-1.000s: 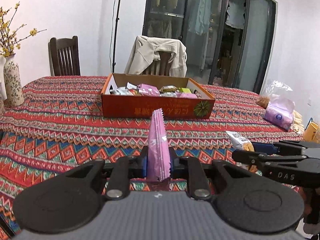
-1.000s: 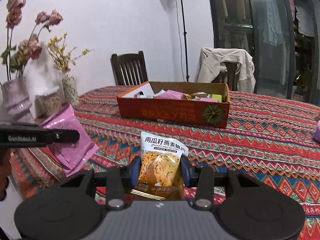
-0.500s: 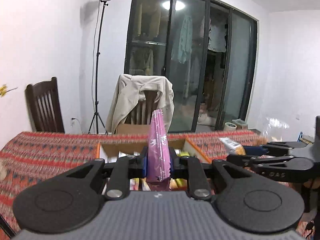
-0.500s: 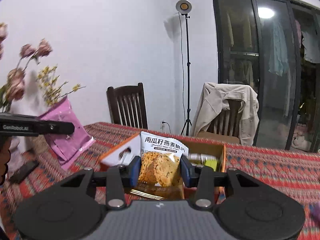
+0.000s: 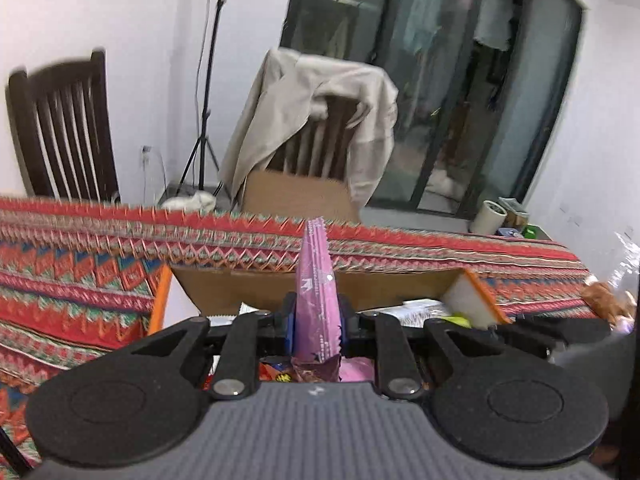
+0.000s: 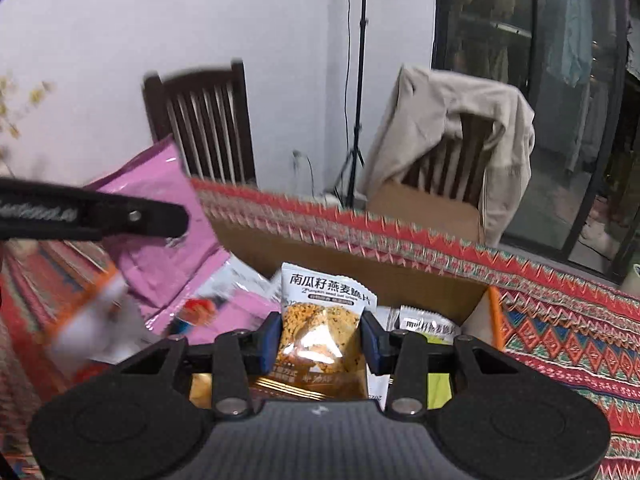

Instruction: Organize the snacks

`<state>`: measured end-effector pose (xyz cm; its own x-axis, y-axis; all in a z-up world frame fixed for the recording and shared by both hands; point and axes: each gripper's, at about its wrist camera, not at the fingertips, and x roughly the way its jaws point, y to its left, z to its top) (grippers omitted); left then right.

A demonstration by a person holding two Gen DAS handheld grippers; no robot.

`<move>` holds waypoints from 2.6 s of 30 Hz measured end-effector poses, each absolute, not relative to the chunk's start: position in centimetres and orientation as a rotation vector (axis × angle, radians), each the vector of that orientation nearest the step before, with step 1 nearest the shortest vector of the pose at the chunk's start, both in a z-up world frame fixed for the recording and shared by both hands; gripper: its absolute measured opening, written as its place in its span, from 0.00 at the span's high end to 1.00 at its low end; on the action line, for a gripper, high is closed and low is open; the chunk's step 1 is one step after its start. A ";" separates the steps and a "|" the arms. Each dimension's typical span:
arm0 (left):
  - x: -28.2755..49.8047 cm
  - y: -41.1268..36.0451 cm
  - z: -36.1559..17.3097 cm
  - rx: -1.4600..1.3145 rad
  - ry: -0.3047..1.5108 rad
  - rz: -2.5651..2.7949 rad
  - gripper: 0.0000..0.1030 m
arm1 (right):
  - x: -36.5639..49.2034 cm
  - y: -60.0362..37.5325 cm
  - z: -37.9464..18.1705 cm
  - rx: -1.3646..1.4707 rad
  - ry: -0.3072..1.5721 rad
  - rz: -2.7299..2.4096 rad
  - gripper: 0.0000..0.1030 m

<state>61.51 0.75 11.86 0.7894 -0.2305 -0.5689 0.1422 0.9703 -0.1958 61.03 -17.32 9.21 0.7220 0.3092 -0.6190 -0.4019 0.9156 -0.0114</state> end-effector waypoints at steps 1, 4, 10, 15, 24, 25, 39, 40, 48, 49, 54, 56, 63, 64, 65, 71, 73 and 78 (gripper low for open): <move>62.3 1.3 11.2 -0.171 0.638 -0.195 0.81 | 61.4 -16.9 8.4 -0.161 0.669 0.390 0.60; 64.3 3.1 9.3 -0.269 0.637 -0.152 0.70 | 62.4 -16.4 6.9 -0.177 0.684 0.373 0.56; 64.6 4.5 9.0 -0.130 0.687 -0.126 0.35 | 62.1 -16.9 7.1 -0.160 0.670 0.384 0.46; 61.9 5.0 12.6 -0.084 0.619 -0.097 0.35 | 60.5 -18.3 9.7 -0.118 0.634 0.403 0.45; 52.6 3.5 20.7 -0.002 0.530 -0.103 0.25 | 54.1 -22.2 15.6 -0.128 0.560 0.371 0.41; 51.3 3.3 21.4 0.004 0.524 -0.108 0.23 | 53.3 -23.0 16.3 -0.122 0.554 0.362 0.39; 30.0 0.4 25.4 0.014 0.374 -0.120 0.03 | 35.7 -31.3 22.7 -0.080 0.379 0.255 0.11; 28.8 0.4 25.3 0.013 0.373 -0.122 0.02 | 34.3 -31.5 22.7 -0.074 0.365 0.252 0.06; 18.0 0.6 22.5 0.036 0.310 -0.121 0.01 | 25.0 -32.0 22.0 -0.068 0.304 0.265 0.00; 16.7 1.0 22.0 0.023 0.304 -0.123 0.01 | 23.9 -32.0 21.8 -0.060 0.298 0.263 0.00; 10.9 2.1 18.2 -0.046 0.280 -0.091 0.00 | 17.7 -32.7 19.7 -0.032 0.276 0.286 0.00; 8.5 2.0 16.1 -0.045 0.250 -0.075 0.00 | 15.0 -32.6 18.2 -0.056 0.254 0.296 0.00; 0.6 1.5 9.4 -0.022 0.171 -0.037 0.00 | 6.0 -30.7 10.5 -0.105 0.171 0.260 0.00; 0.0 1.2 8.4 -0.023 0.174 -0.033 0.00 | 4.9 -30.3 9.4 -0.104 0.168 0.260 0.00; -0.4 0.9 7.2 -0.030 0.189 -0.025 0.00 | 3.8 -29.9 8.4 -0.103 0.160 0.263 0.00; -0.1 -1.3 3.1 -0.007 0.256 -0.038 0.00 | 0.9 -27.9 2.9 -0.003 0.191 0.265 0.00; -0.1 -1.6 2.1 0.003 0.264 -0.037 0.00 | 1.2 -27.3 1.4 -0.008 0.228 0.244 0.00; 0.4 -1.5 1.5 0.000 0.290 -0.019 0.00 | 2.2 -26.1 0.0 0.013 0.289 0.281 0.00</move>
<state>0.38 -1.48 1.45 0.9581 -0.0187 -0.2860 0.0188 0.9998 -0.0024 2.19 -26.15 0.02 0.9198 0.2757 -0.2791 -0.2719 0.9609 0.0530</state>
